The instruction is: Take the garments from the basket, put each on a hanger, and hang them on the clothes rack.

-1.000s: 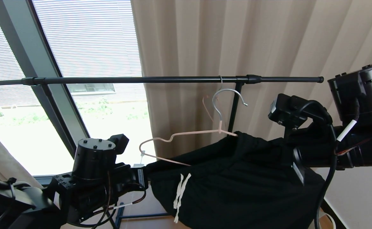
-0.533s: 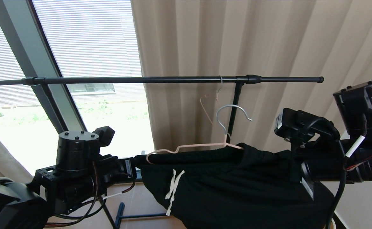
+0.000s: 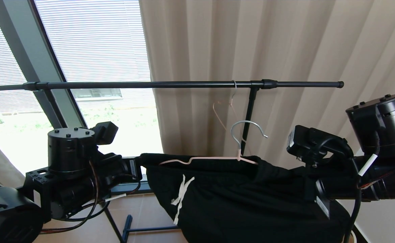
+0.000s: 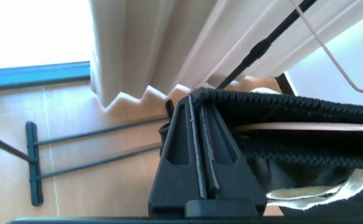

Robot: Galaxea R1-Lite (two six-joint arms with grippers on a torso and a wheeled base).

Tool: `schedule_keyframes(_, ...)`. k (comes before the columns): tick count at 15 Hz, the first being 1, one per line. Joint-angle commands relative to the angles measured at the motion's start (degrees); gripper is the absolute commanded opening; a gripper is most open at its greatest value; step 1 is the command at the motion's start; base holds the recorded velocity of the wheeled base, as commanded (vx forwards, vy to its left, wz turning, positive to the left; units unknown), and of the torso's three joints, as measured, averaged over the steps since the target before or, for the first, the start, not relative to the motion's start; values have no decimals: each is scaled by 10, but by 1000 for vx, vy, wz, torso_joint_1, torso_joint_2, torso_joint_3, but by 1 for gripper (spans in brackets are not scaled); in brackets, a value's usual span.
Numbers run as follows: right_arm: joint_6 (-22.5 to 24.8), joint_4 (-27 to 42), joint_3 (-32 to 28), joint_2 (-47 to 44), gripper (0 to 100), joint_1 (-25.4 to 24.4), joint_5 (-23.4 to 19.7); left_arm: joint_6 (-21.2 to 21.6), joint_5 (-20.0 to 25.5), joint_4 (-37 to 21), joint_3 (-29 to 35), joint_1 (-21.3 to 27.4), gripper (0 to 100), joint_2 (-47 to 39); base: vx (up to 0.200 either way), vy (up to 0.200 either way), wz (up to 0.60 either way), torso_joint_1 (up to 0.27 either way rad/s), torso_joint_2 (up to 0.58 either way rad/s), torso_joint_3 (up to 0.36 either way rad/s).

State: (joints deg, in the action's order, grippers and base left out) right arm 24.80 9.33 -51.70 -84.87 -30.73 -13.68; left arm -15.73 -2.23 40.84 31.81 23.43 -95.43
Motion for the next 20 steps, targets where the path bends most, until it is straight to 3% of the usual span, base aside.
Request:
schedule_keyframes(1,0,-18,12,-15,0,0,0,11,0,-1,10,3,0,22,0,0,0,0,0,0)
schedule_keyframes(5,-3,-65,23,-48,0,0,31,61,-1,-4,15,20,0,28,0,0,0,0,0,0)
schedule_keyframes(7,-4,-132,62,-57,0,0,36,87,-2,-21,32,25,0,31,0,0,0,0,0,0)
schedule_keyframes(10,-17,-225,107,-75,0,0,40,92,-2,-95,80,46,0,38,0,0,0,0,0,0)
schedule_keyframes(14,-33,-266,115,-90,0,-5,51,101,-4,-179,130,78,0,42,0,0,0,0,0,0)
schedule_keyframes(20,-84,-303,116,-118,0,-30,69,101,-4,-212,157,123,0,46,0,0,0,0,0,0)
